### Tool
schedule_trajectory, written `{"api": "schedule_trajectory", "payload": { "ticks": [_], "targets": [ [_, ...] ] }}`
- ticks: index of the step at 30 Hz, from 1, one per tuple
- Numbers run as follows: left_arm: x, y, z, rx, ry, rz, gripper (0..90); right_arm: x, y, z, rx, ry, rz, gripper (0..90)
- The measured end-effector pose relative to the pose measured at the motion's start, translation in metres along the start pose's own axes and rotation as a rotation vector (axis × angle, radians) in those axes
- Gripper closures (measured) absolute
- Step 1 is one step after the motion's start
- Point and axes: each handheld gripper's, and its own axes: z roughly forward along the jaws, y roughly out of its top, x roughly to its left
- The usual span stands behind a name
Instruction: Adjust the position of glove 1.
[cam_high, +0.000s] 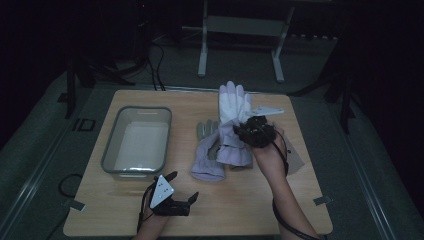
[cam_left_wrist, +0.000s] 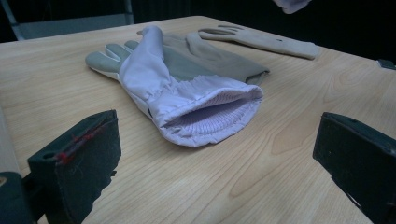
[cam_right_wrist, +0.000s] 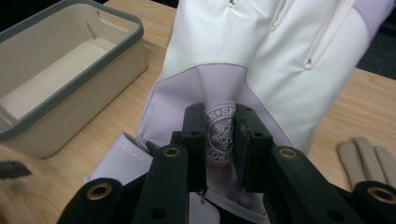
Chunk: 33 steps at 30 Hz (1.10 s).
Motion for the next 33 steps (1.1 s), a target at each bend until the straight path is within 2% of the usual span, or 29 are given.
{"api": "schedule_trajectory", "payload": {
  "ticks": [12, 17, 23, 33],
  "targets": [
    [0.0, 0.0, 0.0, -0.001, -0.002, 0.001, 1.2, 0.023, 0.004, 0.038, 0.038, 0.054, 0.061, 75.8],
    [0.0, 0.0, 0.0, -0.002, -0.003, 0.005, 1.2, 0.033, 0.003, 0.055, 0.07, 0.043, 0.04, 75.6],
    [-0.001, 0.0, 0.0, -0.003, -0.005, 0.006, 1.2, 0.036, -0.008, 0.075, 0.114, 0.075, 0.096, 75.4],
    [0.0, 0.0, 0.0, 0.003, -0.008, 0.011, 1.3, 0.034, -0.029, 0.113, 0.207, 0.025, 0.118, 73.6]
  ]
}}
